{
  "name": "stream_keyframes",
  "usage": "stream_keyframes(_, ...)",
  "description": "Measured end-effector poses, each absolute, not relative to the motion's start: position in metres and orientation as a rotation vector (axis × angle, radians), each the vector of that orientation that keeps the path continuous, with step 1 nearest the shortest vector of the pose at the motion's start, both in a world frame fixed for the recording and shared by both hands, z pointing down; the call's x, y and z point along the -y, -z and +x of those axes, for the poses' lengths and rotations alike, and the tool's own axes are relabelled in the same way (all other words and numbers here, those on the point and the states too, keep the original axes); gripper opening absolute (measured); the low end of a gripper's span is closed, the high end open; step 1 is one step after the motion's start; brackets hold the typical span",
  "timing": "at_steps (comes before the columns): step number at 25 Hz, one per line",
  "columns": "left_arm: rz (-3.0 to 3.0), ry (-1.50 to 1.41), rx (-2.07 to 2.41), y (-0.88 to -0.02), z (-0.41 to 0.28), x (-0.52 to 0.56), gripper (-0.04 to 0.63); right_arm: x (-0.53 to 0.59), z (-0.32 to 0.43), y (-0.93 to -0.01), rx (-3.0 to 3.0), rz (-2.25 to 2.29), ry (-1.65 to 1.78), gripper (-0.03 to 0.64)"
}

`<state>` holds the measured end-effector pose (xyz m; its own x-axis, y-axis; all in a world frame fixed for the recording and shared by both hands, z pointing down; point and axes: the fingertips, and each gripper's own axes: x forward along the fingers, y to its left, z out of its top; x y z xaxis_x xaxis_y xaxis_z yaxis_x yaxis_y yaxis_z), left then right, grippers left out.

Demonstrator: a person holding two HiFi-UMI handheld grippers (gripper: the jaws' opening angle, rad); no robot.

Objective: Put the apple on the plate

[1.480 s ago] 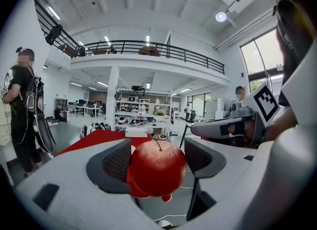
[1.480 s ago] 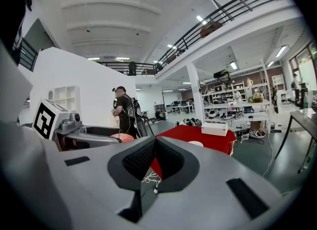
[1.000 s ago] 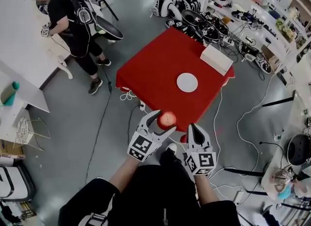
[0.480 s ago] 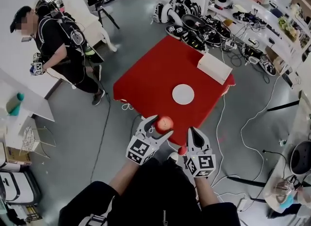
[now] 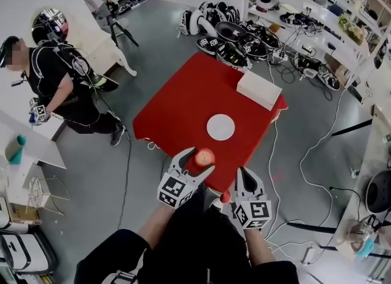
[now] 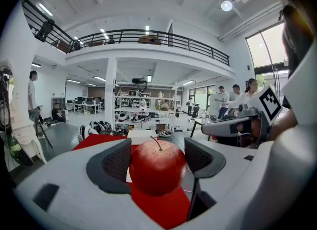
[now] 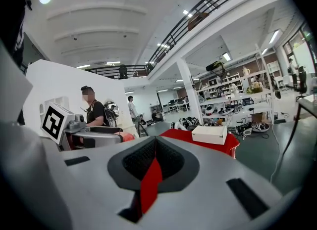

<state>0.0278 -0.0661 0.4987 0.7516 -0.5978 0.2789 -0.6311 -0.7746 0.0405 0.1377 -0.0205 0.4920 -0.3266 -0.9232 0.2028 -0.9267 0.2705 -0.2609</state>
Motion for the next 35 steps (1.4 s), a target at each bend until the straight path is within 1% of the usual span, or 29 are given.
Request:
stream_keyframes(4, 2.838, -0.355, 0.935, -0.504, 0.05, 0.083, 0.333, 0.026, 0.16, -0.495, 2.443, 1.876, -0.518, 0.011)
stream_keyframes(9, 2.869, -0.36, 0.876, -0.51, 0.06, 0.12, 0.333, 0.055, 0.165, -0.492, 2.405, 1.92, -0.499, 0.011)
stream_keyframes(17, 2.914, -0.374, 0.761, -0.508, 0.057, 0.184, 0.333, 0.118, 0.143, -0.482, 2.356, 1.95, -0.476, 0.011)
stream_keyframes(26, 2.956, -0.39, 0.649, -0.538, 0.065, 0.253, 0.333, 0.167, 0.14, -0.495, 2.221, 2.016, -0.495, 0.011)
stream_keyframes(35, 3.034, -0.426, 0.57, -0.579, 0.078, 0.294, 0.333, 0.185, 0.142, -0.517, 2.09, 2.072, -0.539, 0.011)
